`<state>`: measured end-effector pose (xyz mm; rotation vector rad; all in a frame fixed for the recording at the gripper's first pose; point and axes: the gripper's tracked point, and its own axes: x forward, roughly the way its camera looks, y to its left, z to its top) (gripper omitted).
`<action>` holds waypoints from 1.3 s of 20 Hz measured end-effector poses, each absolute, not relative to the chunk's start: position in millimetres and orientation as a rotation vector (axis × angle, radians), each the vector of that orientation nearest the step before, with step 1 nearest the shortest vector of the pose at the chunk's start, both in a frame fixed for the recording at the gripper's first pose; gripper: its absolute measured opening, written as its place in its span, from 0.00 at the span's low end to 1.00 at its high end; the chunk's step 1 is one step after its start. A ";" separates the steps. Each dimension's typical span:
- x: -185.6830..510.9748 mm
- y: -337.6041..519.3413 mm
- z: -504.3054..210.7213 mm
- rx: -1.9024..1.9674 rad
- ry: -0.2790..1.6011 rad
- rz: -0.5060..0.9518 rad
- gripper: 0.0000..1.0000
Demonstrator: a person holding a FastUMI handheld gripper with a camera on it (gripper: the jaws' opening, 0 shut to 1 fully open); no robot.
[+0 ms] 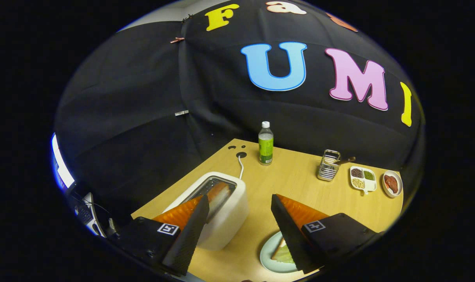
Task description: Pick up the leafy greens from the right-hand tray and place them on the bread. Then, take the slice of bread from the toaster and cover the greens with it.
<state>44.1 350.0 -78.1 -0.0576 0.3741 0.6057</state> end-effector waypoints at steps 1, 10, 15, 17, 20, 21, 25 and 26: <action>44.9 359.4 -80.4 -0.062 0.380 0.616 0.99; 61.3 407.5 -122.8 -0.152 0.443 0.606 0.99; 70.7 416.5 -129.0 -0.166 0.443 0.577 0.94; 72.0 420.9 -134.7 -0.174 0.451 0.578 0.85; 72.0 423.0 -142.7 -0.208 0.464 0.571 0.71; 71.4 423.6 -144.7 -0.217 0.468 0.569 0.65; 69.9 421.8 -148.5 -0.234 0.462 0.532 0.33; 68.9 423.1 -147.6 -0.228 0.468 0.530 0.29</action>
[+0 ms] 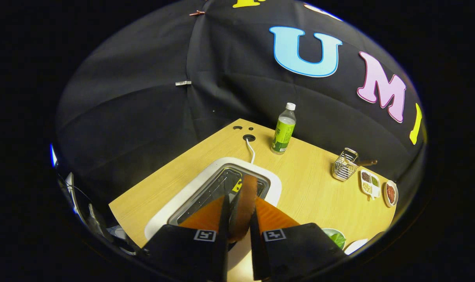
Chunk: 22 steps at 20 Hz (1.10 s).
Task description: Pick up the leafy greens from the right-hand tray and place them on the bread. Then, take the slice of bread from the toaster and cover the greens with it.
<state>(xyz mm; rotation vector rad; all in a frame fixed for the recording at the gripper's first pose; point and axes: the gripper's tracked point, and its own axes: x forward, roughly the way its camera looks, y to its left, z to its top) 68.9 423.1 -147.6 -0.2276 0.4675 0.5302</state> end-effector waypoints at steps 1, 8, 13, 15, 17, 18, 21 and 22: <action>68.0 423.4 -146.9 -0.219 0.478 0.540 0.27; 67.2 422.2 -139.9 -0.144 0.527 0.566 0.14; 66.4 419.1 -106.8 -0.114 0.484 0.570 0.13; 66.8 417.3 -92.1 -0.088 0.465 0.572 0.13; 66.3 411.2 -77.4 -0.057 0.449 0.574 0.13; 66.6 405.6 -70.1 -0.037 0.441 0.570 0.13; 69.6 386.4 -50.2 0.036 0.422 0.551 0.13; 70.9 378.3 -44.9 0.048 0.415 0.541 0.13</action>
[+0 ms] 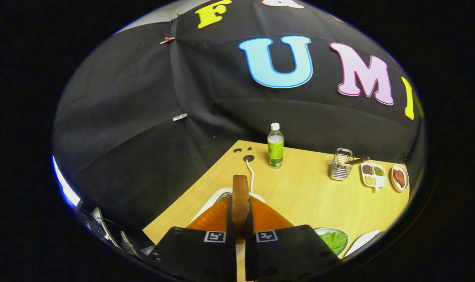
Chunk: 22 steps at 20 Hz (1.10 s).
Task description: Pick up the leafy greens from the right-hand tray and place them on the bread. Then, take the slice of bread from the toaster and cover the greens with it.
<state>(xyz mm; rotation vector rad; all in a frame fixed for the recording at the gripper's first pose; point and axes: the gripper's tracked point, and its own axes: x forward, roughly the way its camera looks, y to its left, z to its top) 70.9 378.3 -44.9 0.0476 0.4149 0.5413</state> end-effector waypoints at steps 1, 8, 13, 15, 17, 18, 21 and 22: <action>73.2 368.8 -40.5 0.055 0.405 0.528 0.13; 85.9 287.7 -47.0 0.110 0.403 0.413 0.13; 88.7 244.8 -87.4 0.189 0.479 0.353 0.13; 86.8 233.3 -107.5 0.209 0.513 0.343 0.13; 83.1 224.3 -126.9 0.233 0.547 0.333 0.13; 82.0 220.9 -136.5 0.251 0.562 0.329 0.13; 82.3 213.4 -160.8 0.311 0.602 0.323 0.13; 81.9 211.1 -167.9 0.338 0.619 0.326 0.13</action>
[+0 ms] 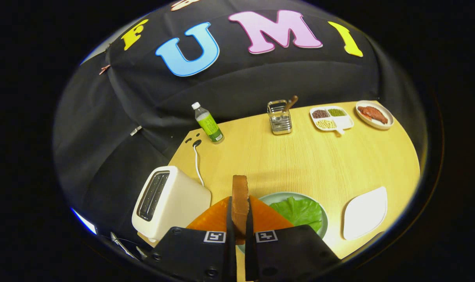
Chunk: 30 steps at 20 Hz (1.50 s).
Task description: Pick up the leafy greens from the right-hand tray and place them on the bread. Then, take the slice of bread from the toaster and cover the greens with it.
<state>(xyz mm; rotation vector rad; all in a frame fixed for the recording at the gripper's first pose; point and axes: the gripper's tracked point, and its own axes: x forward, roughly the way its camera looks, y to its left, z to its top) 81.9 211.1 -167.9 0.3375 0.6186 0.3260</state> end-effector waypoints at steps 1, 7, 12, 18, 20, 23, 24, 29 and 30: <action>83.6 208.3 -173.7 0.365 0.628 0.324 0.13; 84.1 183.4 -214.9 0.448 0.687 0.275 0.13; 85.8 155.8 -237.3 0.462 0.694 0.210 0.16; 82.0 125.8 -267.0 0.407 0.704 0.111 0.50; 79.5 119.9 -270.6 0.397 0.699 0.095 0.63; 75.8 113.0 -264.1 0.375 0.677 0.086 0.88; 75.6 109.1 -258.2 0.369 0.660 0.079 0.93; 66.5 71.4 -197.3 0.289 0.517 0.000 0.99; 63.5 62.2 -180.0 0.263 0.479 -0.016 0.98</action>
